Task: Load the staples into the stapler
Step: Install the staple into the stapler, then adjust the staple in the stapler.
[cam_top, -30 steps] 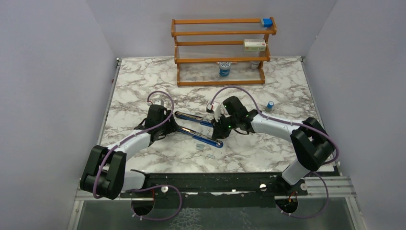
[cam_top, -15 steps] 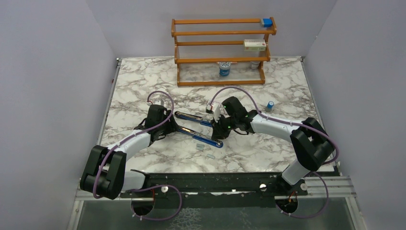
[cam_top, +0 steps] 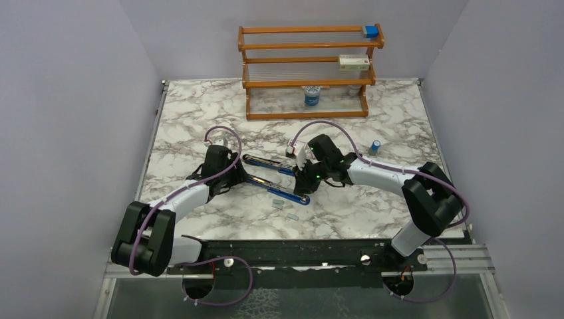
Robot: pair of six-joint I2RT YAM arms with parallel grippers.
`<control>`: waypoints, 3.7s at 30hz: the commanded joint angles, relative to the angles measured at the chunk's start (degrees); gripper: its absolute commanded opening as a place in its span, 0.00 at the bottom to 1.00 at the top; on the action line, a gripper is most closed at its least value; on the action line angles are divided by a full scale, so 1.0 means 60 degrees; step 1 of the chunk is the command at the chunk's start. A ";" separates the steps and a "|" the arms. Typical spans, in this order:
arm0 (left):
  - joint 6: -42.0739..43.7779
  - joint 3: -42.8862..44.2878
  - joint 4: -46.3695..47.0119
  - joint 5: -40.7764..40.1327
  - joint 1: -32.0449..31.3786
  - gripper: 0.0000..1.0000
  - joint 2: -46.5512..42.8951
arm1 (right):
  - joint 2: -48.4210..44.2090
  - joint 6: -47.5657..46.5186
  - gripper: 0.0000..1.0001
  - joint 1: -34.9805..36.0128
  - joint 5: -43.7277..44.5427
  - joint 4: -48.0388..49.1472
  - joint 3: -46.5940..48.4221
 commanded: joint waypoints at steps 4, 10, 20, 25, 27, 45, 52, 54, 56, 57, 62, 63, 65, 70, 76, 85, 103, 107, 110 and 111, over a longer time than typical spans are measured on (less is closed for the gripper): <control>0.0214 0.0035 -0.0364 -0.0327 -0.0026 0.62 0.0250 | 0.0128 -0.0064 0.14 0.0068 0.0200 -0.0045 0.0014; 0.0216 0.0033 -0.0370 -0.0339 -0.0027 0.62 0.0250 | -0.0034 -0.0004 0.14 0.0061 0.0296 0.0073 -0.0028; 0.0230 0.0049 -0.0380 -0.0346 -0.0027 0.62 0.0235 | -0.0181 0.0013 0.13 0.0072 0.0179 0.0147 0.0034; 0.0229 0.0050 -0.0373 -0.0334 -0.0027 0.62 0.0235 | -0.0059 -0.0037 0.13 0.0075 0.0244 0.0020 0.0054; 0.0234 0.0050 -0.0374 -0.0342 -0.0024 0.62 0.0234 | 0.0047 -0.0071 0.13 0.0068 0.0256 -0.0075 0.0084; 0.0203 0.0056 -0.0372 -0.0362 -0.0027 0.62 0.0219 | 0.0259 -0.0211 0.13 0.0189 0.0723 -0.0392 0.0253; 0.0221 0.0045 -0.0356 -0.0349 -0.0027 0.62 0.0209 | 0.0270 -0.0285 0.13 0.0231 0.0833 -0.0604 0.0388; 0.0226 0.0062 -0.0369 -0.0343 -0.0027 0.62 0.0216 | 0.0284 -0.0305 0.13 0.0234 0.0840 -0.0662 0.0433; 0.0234 0.0057 -0.0368 -0.0339 -0.0024 0.62 0.0182 | 0.0335 -0.0340 0.13 0.0250 0.0830 -0.0760 0.0503; 0.0233 0.0040 -0.0358 -0.0338 -0.0023 0.62 0.0163 | 0.0360 -0.0353 0.13 0.0262 0.0837 -0.0795 0.0522; 0.0255 0.0021 -0.0412 -0.0363 -0.0027 0.62 0.0133 | 0.0430 -0.0370 0.13 0.0295 0.0859 -0.0820 0.0502; 0.0256 0.0020 -0.0416 -0.0367 -0.0027 0.62 0.0133 | 0.0463 -0.0379 0.13 0.0307 0.0860 -0.0841 0.0524; 0.0254 0.0019 -0.0429 -0.0362 -0.0026 0.62 0.0133 | 0.0506 -0.0382 0.14 0.0309 0.0850 -0.0863 0.0546; 0.0258 0.0008 -0.0431 -0.0376 -0.0027 0.62 0.0129 | 0.0459 -0.0361 0.22 0.0324 0.0775 -0.0782 0.0532; 0.0282 0.0034 -0.0428 -0.0369 -0.0026 0.62 0.0136 | 0.0332 -0.0255 0.27 0.0324 0.0568 -0.0615 0.0481; 0.0289 0.0047 -0.0485 -0.0411 -0.0024 0.62 0.0082 | -0.0310 0.0013 0.32 0.0324 0.0764 -0.0017 0.0422; 0.0346 0.0130 -0.0519 -0.0498 -0.0026 0.62 0.0089 | 0.0942 -0.0276 0.33 0.0320 0.0411 0.0367 0.1131; 0.0351 0.0134 -0.0522 -0.0478 -0.0027 0.62 0.0071 | 0.1133 -0.0280 0.33 0.0318 0.0322 0.0348 0.1210; 0.0345 0.0152 -0.0522 -0.0492 -0.0027 0.62 0.0077 | 0.1240 -0.0287 0.33 0.0324 0.0279 0.0329 0.1242; 0.0346 0.0150 -0.0531 -0.0499 -0.0027 0.62 0.0075 | 0.1275 -0.0288 0.33 0.0324 0.0288 0.0335 0.1229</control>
